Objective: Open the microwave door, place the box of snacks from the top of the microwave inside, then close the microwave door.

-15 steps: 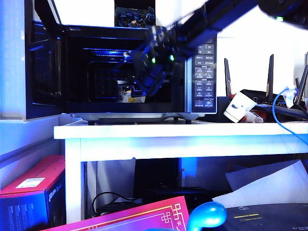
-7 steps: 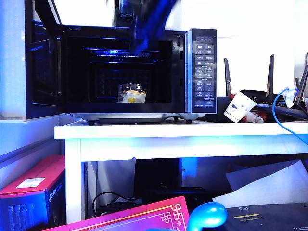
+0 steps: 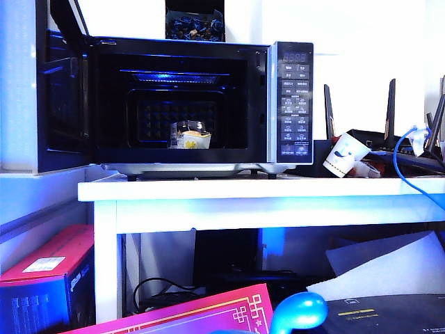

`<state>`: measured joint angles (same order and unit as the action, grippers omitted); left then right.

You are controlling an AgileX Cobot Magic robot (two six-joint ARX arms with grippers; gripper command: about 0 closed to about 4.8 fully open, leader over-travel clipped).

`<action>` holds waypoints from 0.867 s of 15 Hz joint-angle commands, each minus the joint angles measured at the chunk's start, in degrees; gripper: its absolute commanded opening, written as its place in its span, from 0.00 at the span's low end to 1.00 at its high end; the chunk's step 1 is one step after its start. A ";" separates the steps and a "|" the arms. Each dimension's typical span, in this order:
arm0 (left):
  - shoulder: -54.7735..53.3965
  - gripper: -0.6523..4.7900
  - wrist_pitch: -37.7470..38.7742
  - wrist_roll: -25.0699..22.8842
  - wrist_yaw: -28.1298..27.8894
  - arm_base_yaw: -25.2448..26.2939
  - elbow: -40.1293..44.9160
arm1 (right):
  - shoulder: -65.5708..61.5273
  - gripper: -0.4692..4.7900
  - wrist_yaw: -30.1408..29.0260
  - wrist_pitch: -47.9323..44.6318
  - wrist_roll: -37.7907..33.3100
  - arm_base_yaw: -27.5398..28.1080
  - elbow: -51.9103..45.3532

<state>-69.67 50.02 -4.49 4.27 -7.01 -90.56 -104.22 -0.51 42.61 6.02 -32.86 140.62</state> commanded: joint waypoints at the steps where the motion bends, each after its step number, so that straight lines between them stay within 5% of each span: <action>1: -0.94 0.11 1.42 -0.04 -0.13 0.02 0.09 | 5.77 0.08 2.29 1.77 -0.02 -0.04 0.07; 13: -7.85 0.11 -3.48 -0.04 27.91 -0.09 0.15 | 13.20 0.08 1.84 2.60 -1.75 -0.04 0.15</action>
<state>-77.34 48.40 -4.45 29.89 -7.03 -90.30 -91.37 1.41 45.95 4.49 -32.84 140.49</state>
